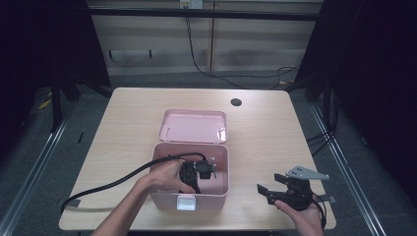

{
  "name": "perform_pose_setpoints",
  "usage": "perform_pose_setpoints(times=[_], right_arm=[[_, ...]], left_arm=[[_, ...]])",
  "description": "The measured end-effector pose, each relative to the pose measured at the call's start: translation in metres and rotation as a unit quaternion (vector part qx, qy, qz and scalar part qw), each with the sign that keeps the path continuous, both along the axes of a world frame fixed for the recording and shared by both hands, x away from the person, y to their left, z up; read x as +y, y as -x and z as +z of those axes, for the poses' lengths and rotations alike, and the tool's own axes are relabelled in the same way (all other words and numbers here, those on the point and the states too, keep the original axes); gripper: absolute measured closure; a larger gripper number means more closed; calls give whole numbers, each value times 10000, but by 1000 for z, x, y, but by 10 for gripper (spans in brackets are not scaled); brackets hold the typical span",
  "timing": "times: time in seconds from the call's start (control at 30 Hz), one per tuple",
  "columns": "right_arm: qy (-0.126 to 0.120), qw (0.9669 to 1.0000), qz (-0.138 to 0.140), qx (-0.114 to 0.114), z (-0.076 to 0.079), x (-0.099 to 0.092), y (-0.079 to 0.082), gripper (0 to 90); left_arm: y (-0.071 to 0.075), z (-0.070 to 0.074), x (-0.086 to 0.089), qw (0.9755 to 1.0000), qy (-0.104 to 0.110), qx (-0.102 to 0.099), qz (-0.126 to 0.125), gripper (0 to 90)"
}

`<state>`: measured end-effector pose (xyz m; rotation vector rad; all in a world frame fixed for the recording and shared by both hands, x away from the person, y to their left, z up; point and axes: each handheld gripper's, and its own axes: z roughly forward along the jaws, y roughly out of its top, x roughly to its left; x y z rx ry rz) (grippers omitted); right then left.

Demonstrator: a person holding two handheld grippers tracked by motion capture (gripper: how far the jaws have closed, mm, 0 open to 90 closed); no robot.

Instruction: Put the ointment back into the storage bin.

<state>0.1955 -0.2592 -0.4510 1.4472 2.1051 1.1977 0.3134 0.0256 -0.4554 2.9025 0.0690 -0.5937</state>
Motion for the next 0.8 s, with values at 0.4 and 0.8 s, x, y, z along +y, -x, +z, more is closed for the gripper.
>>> perform_pose_setpoints(times=[0.4, 0.8], right_arm=[[10, 10000, 17, -6, 0, 0, 0, 203], [18, 10000, 17, -15, 0, 0, 0, 201]], left_arm=[[0, -2, 0, 9999, 24, 130, 42, 692], [-5, 5, 1, 9991, 181, 16, 378, 695]])
